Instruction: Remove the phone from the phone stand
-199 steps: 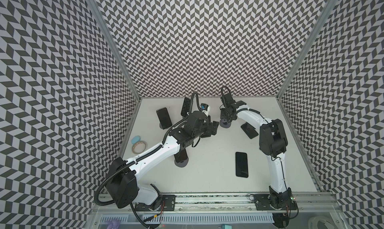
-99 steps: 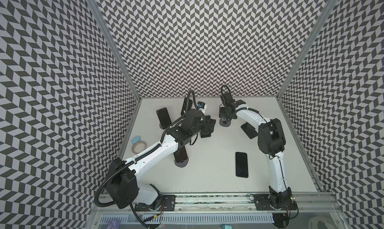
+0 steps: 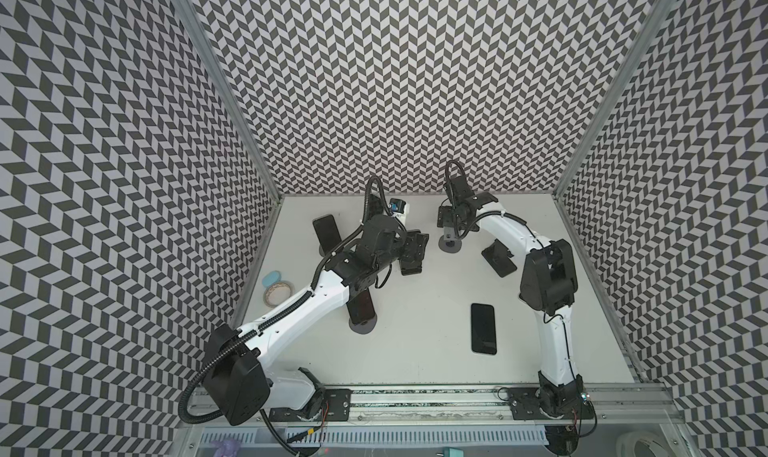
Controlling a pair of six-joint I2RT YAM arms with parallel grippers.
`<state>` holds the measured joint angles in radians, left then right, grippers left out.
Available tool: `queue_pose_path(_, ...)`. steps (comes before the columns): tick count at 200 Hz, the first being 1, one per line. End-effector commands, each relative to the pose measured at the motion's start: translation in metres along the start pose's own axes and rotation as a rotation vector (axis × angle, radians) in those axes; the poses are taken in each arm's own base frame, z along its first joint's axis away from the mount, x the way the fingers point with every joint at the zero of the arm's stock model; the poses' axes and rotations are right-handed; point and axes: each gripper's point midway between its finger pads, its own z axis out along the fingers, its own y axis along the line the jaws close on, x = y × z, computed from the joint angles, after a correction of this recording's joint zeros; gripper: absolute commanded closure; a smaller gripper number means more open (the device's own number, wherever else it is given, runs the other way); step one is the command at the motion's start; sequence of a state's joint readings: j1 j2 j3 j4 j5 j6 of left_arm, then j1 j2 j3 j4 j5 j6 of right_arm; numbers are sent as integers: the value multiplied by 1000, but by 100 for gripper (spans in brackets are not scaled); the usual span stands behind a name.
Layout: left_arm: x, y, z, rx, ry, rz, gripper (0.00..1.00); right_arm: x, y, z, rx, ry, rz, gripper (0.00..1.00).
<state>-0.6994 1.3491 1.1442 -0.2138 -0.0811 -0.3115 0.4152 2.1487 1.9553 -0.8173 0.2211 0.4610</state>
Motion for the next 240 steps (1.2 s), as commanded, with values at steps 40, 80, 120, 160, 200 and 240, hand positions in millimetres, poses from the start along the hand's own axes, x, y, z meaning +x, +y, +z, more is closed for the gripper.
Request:
queue_pose_path(40,-5,7,-31,-13,-41,-108,16,-26,-8,-93,-82,-122,40,10)
queue_pose_path(80,16,17,-48,-56,-22,-173,16,3,1,-135,-168,-120,8,11)
queue_pose_path(120,32,26,-65,-91,-13,-200,16,34,19,-175,-235,-131,-37,13)
queue_pose_path(160,41,33,-77,-116,-1,-220,16,72,43,-204,-324,-139,-87,14)
queue_pose_path(200,48,27,-81,-68,13,-243,16,105,74,-229,-489,-156,-141,15)
queue_pose_path(240,53,24,-79,-52,29,-237,16,116,81,-233,-550,-171,-146,15)
